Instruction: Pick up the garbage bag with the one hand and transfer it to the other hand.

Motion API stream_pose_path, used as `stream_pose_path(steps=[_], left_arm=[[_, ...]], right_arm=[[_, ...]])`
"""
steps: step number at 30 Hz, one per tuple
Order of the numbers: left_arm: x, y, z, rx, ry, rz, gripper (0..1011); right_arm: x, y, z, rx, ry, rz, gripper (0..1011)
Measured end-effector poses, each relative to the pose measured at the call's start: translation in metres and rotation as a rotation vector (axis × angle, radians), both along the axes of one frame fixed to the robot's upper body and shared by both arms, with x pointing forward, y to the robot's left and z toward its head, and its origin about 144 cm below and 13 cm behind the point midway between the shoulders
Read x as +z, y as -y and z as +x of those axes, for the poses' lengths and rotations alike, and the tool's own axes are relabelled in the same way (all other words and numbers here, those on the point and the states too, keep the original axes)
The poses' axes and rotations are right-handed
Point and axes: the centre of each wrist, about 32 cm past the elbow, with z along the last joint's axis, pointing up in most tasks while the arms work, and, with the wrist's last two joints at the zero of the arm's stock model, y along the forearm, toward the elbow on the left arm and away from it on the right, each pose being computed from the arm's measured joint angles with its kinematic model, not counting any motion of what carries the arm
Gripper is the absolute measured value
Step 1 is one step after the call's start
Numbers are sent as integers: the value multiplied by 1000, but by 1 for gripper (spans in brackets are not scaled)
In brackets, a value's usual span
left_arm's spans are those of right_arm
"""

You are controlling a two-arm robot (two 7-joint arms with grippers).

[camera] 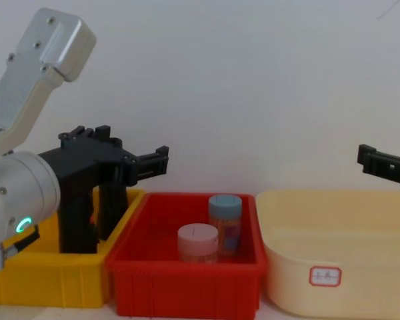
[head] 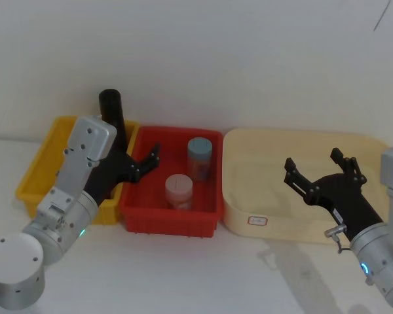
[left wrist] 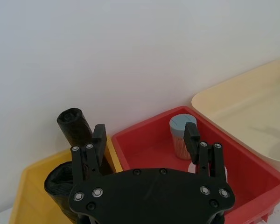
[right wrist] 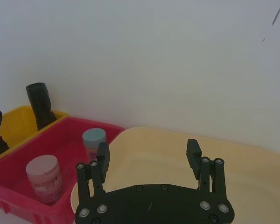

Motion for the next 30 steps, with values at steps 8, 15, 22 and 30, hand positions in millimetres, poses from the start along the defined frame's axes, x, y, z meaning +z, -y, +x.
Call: stream_pose_path(steps=[8,15,22,30], left_arm=[[0,0,0,0,0,0,1001],[0,0,0,0,0,0,1001],[3,0,3,-10,2,1,1001],[26,-6,16,-69,6,-2,1001]], right_arm=[[0,0,0,0,0,0,1004],[0,0,0,0,0,0,1004],[4,-2,4,3,3,-2,1004],[31,-12,25,42,3,-11,1004]])
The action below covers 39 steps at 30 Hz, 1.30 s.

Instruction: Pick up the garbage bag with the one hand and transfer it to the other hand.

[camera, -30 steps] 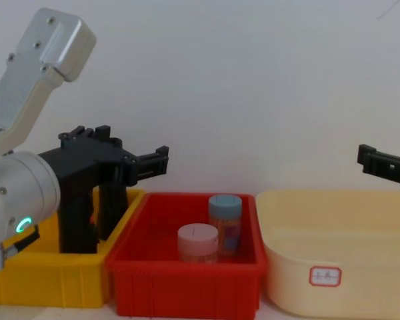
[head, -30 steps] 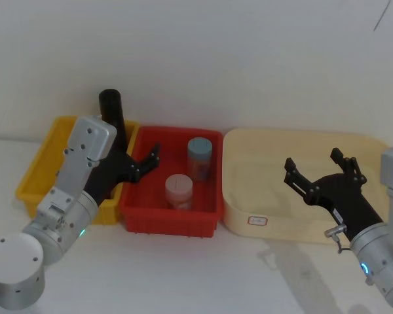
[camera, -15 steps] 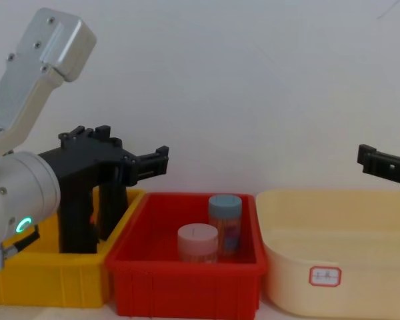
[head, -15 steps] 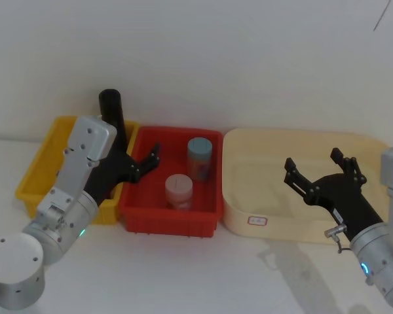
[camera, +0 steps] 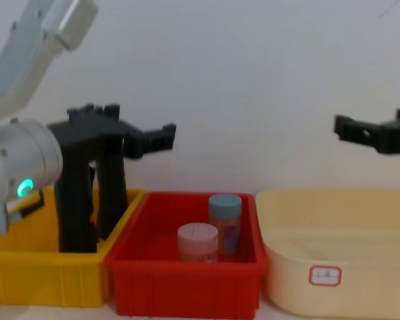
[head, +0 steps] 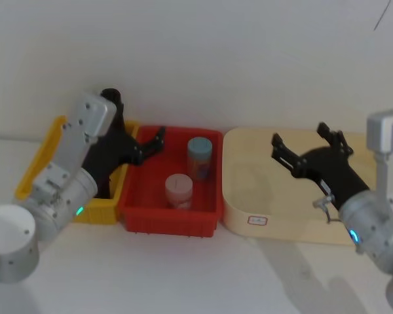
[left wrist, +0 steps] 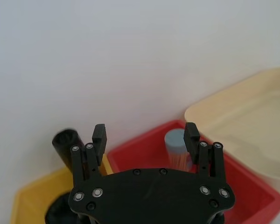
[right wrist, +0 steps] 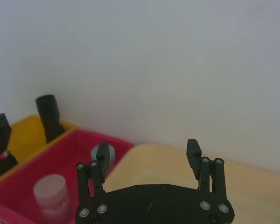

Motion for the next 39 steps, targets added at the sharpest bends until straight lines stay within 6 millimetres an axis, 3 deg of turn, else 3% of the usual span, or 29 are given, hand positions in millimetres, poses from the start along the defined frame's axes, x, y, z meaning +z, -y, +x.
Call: stream_pose_path(steps=[8,10,20,29,39], left_arm=[[35,-10,11,-46,10,-1,1001],[54,-20,14,-53,14,8,1001],[88,-60,7,-10,-39,54,1001],[82,-90,-13,56,-129,60,1001],[52,-114,-30,106,-242,10,1001]], right_arm=[[33,-10,29,76,-17,-5,1004],[39,-11,35,96,-25,-7,1004],[69,-20,76,210,-86,-12,1005],[70,-25,91,264,-143,-1,1004],[60,-32,94,310,-205,27,1004]])
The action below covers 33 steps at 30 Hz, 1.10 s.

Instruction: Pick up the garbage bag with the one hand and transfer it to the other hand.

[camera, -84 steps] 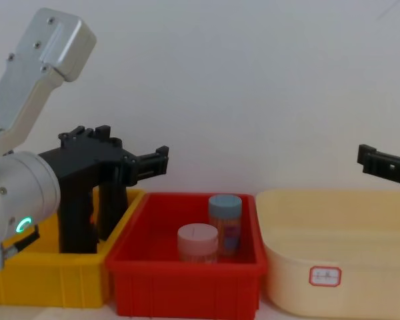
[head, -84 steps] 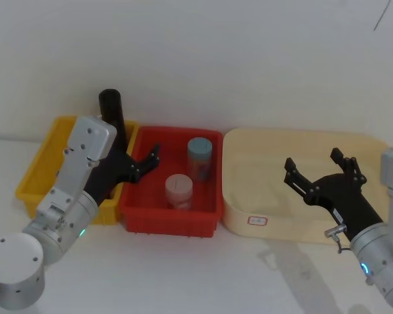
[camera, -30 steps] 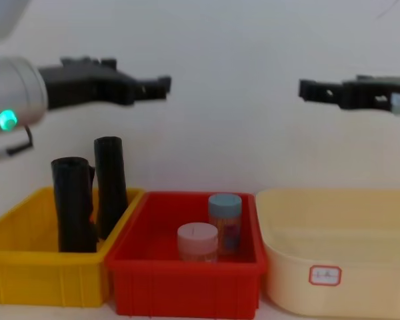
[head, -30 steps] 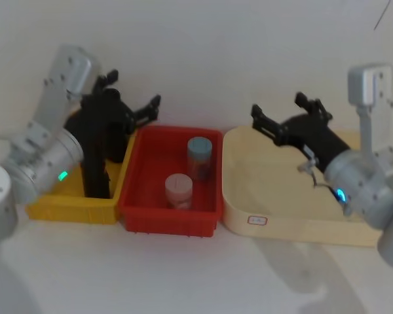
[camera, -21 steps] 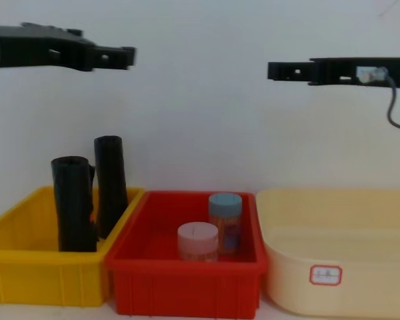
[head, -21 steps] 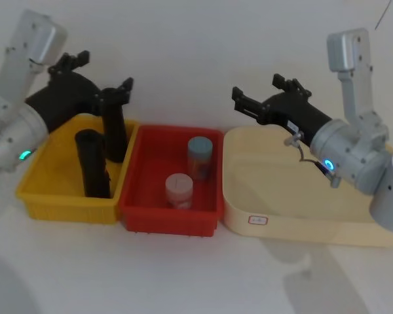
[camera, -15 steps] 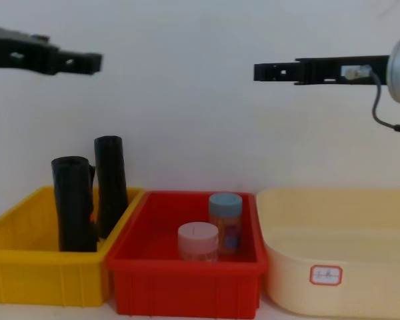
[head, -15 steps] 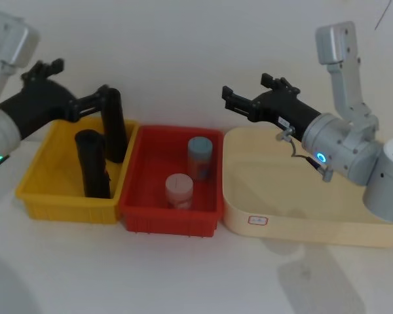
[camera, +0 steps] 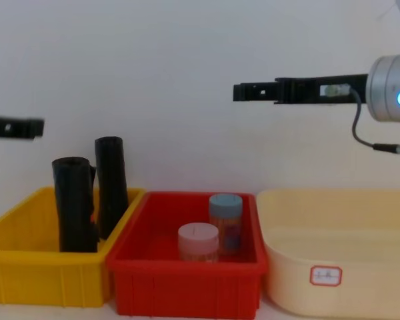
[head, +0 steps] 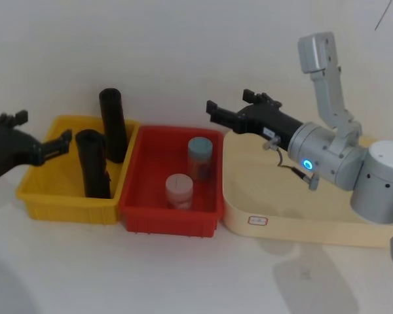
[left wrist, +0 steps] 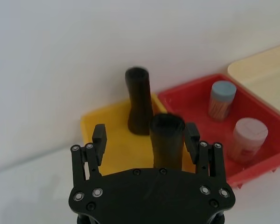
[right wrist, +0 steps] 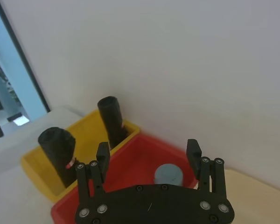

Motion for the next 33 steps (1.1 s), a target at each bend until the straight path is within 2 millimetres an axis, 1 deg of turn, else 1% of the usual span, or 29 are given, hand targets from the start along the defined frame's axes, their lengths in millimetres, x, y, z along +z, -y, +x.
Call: stream_pose_path(steps=[6,11,13,20,22,25,29,33], left_arm=[[-21,-7,0,18,-32,-59,1001],[-31,-7,5,16,-40,-85,1001],[-37,-6,10,8,-43,-103,1001],[-49,-2,23,-20,-49,-126,1001],[-54,0,31,-39,-56,-133,1001],[-57,2,36,-53,-57,-135,1001],[-66,5,45,-66,-71,-131,1001],[-70,7,49,-67,-76,-124,1001]], right_arm=[[-3,-3,-1,17,-18,9,1004],[-4,-6,-1,33,-25,14,1004],[-4,-7,-1,40,-26,15,1004],[-3,-10,-1,55,-24,11,1004],[-3,-11,-1,57,-22,10,1004],[-3,-12,-1,64,-21,9,1004],[-3,-13,0,70,-20,9,1004],[-4,-14,0,77,-20,12,1004]])
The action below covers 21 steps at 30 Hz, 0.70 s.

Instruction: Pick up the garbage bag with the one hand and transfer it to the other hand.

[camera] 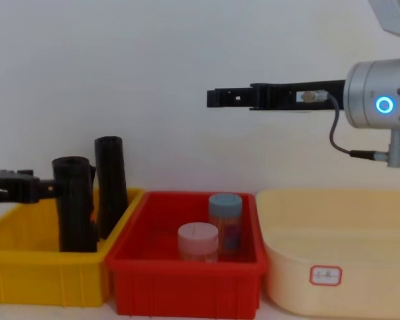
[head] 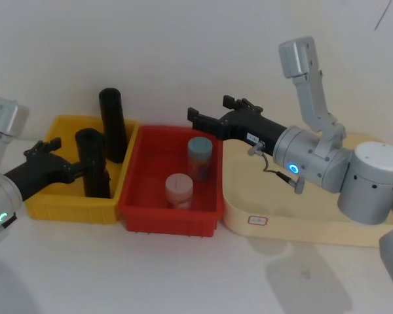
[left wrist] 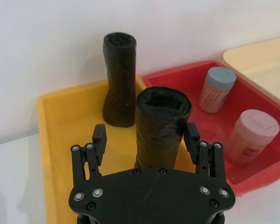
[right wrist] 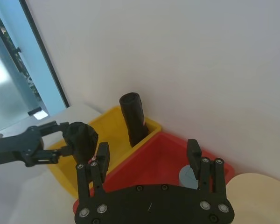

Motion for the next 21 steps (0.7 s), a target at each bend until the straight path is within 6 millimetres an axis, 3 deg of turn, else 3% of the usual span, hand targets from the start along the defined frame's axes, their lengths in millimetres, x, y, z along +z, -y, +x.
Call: stream_pose_path(steps=[21], left_arm=[[-16,20,30,-27,4,11,1001]], right_arm=[[-1,2,2,3,9,21,1004]])
